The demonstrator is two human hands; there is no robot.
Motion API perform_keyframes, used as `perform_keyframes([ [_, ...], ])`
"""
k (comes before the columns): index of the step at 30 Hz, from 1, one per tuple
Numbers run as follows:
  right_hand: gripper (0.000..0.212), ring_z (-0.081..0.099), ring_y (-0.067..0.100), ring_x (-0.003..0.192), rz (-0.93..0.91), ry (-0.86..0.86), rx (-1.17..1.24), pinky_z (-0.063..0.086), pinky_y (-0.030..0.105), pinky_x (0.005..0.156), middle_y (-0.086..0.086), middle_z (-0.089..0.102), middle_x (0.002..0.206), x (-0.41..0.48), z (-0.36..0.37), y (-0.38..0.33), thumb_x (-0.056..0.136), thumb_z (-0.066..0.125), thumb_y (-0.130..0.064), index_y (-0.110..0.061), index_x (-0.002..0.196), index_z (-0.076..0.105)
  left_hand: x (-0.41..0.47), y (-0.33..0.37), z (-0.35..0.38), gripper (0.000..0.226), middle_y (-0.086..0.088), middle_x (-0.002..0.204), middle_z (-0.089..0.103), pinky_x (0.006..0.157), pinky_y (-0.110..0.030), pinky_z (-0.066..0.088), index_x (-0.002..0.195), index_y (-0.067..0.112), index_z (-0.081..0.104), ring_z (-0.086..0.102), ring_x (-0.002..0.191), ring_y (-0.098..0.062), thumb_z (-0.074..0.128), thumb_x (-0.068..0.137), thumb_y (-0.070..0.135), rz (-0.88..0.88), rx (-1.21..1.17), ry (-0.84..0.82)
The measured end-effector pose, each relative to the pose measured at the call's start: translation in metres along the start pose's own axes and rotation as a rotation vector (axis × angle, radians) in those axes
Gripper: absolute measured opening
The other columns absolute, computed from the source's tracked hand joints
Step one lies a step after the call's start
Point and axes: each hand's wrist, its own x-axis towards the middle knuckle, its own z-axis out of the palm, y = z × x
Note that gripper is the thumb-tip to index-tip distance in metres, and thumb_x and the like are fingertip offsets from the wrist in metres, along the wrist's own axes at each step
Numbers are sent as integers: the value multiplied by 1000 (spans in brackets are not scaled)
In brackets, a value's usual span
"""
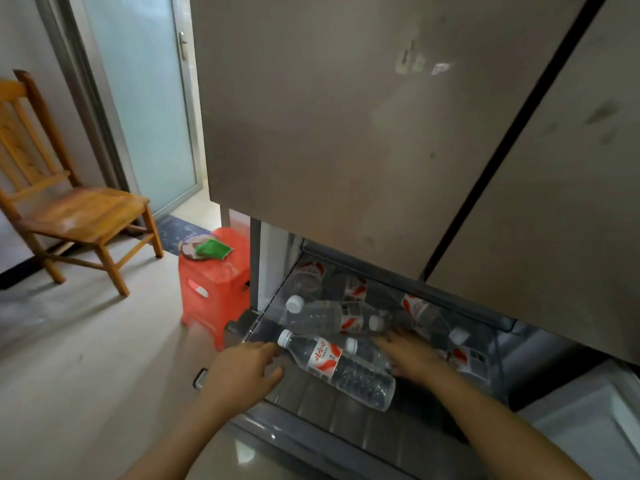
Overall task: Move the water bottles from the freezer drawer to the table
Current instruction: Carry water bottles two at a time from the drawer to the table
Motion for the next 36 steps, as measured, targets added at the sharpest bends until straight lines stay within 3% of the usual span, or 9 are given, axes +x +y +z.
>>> perform_keyframes([
  [2, 62, 43, 20, 123, 15, 5, 117, 39, 27, 97, 0, 38, 143, 8, 4, -5, 82, 33, -69, -39, 137, 32, 0, 1, 0, 70, 8, 93, 68, 72, -27, 48, 99, 23, 64, 64, 85, -15, 15, 63, 57, -7, 32, -11],
  [5, 73, 45, 20, 120, 9, 35, 95, 38, 27, 95, 2, 42, 141, 18, 11, -3, 79, 24, -77, -34, 136, 37, 1, 3, 0, 79, 7, 102, 67, 78, -27, 46, 106, 24, 62, 61, 94, -14, 8, 59, 58, -52, 41, -45],
  [8, 110, 45, 20, 122, 19, 15, 170, 35, 24, 99, -2, 42, 142, 22, 13, 0, 46, -6, -96, -45, 135, 33, 1, 4, -2, 82, 6, 102, 67, 79, -28, 46, 107, 24, 61, 59, 95, -15, 5, 58, 58, -62, 70, -79],
  [10, 88, 39, 22, 128, -14, 25, 93, 31, 25, 102, 1, 35, 146, 17, 9, -5, 65, 9, -90, -45, 138, 27, 1, 3, -1, 80, 6, 103, 67, 78, -28, 47, 106, 24, 61, 60, 95, -14, 5, 59, 58, -67, 79, -84],
  [13, 55, 37, 25, 130, -11, 83, 5, 34, 31, 103, 5, 33, 147, 9, 11, -8, 90, 47, -46, -39, 139, 25, 1, 3, -1, 70, 7, 104, 66, 75, -26, 44, 104, 24, 60, 61, 96, -14, 11, 66, 56, -80, 98, -120],
  [16, 58, 45, 24, 123, 63, 179, 60, 43, 33, 96, 3, 42, 141, -6, 17, -4, 88, 54, -29, -37, 138, 25, 2, 10, -8, 53, 10, 105, 66, 76, -25, 44, 109, 28, 60, 61, 97, -13, 28, 74, 52, -128, 89, -183],
  [23, 69, 38, 23, 129, 122, 445, 298, 34, 33, 104, 3, 38, 142, -61, 15, -10, 83, 62, -19, -33, 140, 25, 38, 23, 4, 26, -6, 106, 67, 87, -32, 48, 105, 13, 63, 61, 94, -19, 56, 87, 31, -203, -279, -449],
  [30, 87, 43, 16, 122, 454, 806, 1045, 39, 37, 104, 1, 43, 136, -117, 20, -22, 69, 77, -5, -24, 139, 29, 77, 44, 50, 62, -8, 142, 39, 106, -41, 36, 134, 21, 35, 40, 128, -27, 63, 82, 38, 138, 264, -602],
  [36, 97, 39, 22, 129, 504, 676, 985, 39, 44, 105, 4, 37, 141, -140, 39, -33, 64, 82, -13, -24, 141, 24, 93, 39, 66, 71, -8, 141, 39, 109, -41, 33, 135, 23, 32, 37, 130, -27, 70, 76, 20, 271, 435, -738],
])
